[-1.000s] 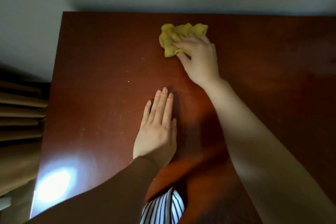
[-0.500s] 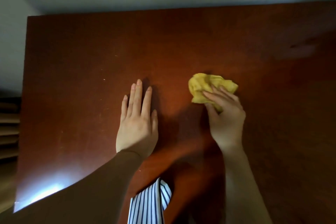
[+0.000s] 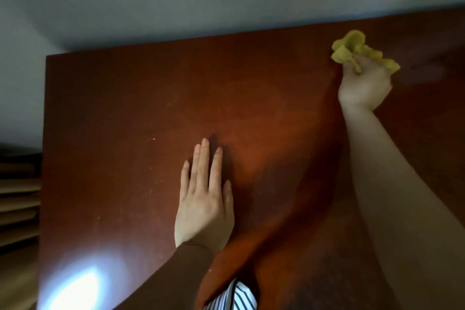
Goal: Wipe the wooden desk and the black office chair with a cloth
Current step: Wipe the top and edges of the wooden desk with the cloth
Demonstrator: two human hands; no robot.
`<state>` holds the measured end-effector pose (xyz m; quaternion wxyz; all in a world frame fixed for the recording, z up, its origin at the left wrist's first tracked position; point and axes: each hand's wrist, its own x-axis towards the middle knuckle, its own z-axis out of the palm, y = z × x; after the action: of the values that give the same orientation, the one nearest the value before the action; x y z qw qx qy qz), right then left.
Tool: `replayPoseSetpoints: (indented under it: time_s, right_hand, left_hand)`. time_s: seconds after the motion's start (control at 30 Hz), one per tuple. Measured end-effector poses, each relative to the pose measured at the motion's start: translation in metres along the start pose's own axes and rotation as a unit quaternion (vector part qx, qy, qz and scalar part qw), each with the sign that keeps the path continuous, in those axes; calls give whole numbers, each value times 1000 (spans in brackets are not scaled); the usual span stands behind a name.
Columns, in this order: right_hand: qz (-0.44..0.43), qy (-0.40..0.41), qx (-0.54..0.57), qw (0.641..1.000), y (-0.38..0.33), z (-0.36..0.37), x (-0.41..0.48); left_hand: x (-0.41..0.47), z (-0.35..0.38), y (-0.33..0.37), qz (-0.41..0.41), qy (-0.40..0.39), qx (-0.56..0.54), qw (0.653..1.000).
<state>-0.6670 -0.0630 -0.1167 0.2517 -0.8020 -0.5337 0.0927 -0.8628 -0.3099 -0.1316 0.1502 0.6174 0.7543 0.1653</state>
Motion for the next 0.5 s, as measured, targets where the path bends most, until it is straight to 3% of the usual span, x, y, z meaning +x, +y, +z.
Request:
replayPoseSetpoints:
  time_s: [0.17,0.5]
  right_hand:
    - [-28,-76,3,997,-41,26,21]
    - [-318,-170,3,933,-81,48,-87]
  left_hand:
    - [3,0,-2,11,3,5,1000]
    - [4,-1,-3,10,-9,25,1000]
